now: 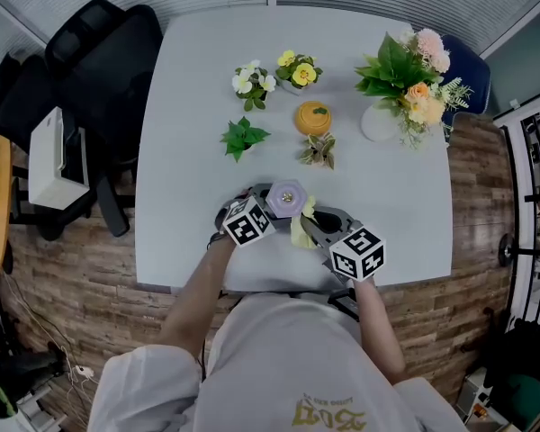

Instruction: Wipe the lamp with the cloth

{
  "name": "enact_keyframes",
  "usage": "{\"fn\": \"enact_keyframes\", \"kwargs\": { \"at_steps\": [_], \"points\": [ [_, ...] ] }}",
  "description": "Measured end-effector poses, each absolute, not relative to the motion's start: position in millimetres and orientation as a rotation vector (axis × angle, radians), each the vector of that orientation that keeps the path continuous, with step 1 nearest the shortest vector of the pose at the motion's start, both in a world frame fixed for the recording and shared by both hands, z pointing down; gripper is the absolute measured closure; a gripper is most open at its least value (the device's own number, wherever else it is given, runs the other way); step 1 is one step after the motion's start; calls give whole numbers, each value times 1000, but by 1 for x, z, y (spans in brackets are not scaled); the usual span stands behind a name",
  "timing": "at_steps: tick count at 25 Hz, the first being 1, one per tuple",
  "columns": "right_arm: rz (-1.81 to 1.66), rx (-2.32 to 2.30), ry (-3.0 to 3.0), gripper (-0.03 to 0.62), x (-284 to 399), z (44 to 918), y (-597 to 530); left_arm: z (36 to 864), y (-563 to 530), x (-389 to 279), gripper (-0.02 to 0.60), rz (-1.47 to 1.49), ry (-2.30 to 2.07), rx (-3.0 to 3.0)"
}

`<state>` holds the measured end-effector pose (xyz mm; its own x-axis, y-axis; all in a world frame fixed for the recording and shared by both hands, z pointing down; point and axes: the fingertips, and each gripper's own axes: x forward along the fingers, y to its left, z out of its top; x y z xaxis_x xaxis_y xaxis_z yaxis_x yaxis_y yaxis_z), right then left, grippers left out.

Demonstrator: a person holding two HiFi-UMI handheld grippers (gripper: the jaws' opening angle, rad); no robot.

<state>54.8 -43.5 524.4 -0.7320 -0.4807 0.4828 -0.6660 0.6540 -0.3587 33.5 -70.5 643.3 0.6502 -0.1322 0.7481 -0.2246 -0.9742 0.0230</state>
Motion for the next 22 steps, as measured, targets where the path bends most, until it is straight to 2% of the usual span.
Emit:
{"fn": "enact_keyframes", "kwargs": {
  "at_steps": [10, 22],
  "points": [
    [564, 850, -2524, 546, 46, 518, -30, 643, -70, 34, 255, 1232, -299, 2752],
    [500, 799, -2529, 546, 42, 514, -23, 643, -71, 34, 255, 1231, -302, 2753]
  ]
}}
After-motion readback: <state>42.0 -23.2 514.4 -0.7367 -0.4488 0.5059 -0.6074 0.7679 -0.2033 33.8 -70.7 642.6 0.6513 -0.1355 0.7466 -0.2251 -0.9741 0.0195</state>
